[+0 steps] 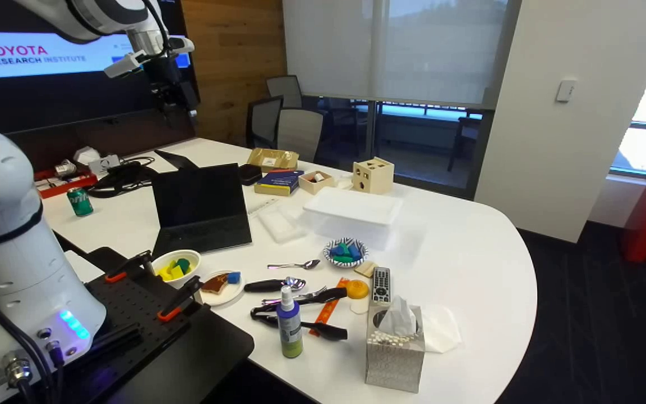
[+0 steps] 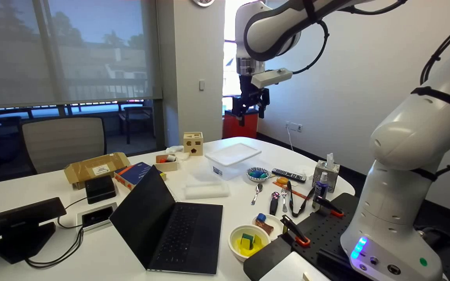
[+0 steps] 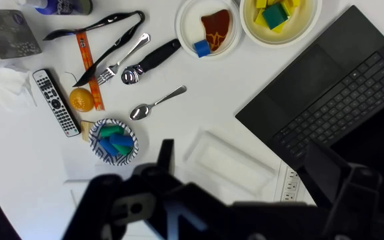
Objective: Press a key on the keyboard.
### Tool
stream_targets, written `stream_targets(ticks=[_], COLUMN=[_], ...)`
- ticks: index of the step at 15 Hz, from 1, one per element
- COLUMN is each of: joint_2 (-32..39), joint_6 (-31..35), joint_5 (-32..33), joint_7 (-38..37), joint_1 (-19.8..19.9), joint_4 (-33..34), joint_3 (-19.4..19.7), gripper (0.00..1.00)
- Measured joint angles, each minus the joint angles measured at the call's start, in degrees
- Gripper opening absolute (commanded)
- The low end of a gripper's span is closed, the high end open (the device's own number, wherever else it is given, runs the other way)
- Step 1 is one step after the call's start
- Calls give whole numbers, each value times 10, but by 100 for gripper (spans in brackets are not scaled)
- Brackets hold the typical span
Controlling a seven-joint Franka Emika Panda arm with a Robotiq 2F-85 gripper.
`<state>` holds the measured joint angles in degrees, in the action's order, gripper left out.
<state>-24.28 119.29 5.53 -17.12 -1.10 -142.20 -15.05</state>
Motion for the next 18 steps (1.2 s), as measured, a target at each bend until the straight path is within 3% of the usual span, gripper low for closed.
stream_targets(ticks=[6, 11, 15, 16, 18], joint_2=[193, 392, 548, 583, 639], joint_6=[188, 243, 276, 291, 317], joint_5=[8, -42, -37, -33, -26], joint_7=[117, 249, 270, 268, 265], joint_1=[-18, -46, -68, -76, -92], joint_4=[50, 155, 254, 276, 313], joint_3=[11, 22, 25, 30, 43], gripper=[100, 100, 100, 75, 68])
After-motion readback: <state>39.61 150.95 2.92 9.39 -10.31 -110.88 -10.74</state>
